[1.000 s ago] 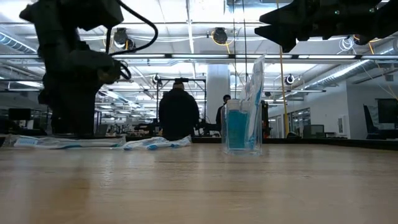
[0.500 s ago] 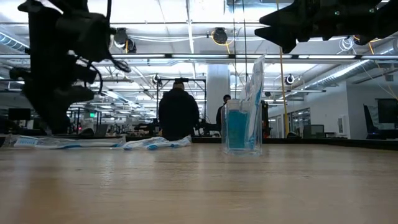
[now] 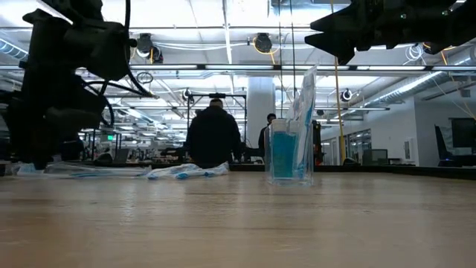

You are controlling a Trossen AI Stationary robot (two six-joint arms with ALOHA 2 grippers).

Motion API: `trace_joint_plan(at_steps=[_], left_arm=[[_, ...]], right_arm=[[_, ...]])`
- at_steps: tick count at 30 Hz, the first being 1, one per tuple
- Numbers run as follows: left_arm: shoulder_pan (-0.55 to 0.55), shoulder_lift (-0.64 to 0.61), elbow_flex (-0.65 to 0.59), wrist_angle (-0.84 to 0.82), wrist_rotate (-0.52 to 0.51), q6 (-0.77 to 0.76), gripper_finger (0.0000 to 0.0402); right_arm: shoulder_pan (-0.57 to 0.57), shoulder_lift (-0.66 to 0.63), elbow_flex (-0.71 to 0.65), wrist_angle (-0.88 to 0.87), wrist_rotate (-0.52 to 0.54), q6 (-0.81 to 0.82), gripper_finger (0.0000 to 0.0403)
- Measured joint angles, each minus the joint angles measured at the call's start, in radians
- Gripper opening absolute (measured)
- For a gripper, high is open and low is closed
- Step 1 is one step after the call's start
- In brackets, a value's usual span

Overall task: Pick & Place toothbrushing station
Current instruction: Put the blue toothbrush into the transparent organizer

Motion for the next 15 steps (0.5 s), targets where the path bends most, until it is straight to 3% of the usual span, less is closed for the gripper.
trace_joint_plan(at_steps=[6, 15], left_arm=[[-0.001, 0.000, -0.001, 0.267, 0.010, 0.170, 0.0170], [0.008, -0.019, -0.001, 0.606, -0.095, 0.349, 0.0170]], right_arm=[[0.000, 0.000, 0.000, 0.000, 0.000, 0.005, 0.0210], [0.000, 0.000, 0.000, 0.000, 0.000, 0.006, 0.0210]])
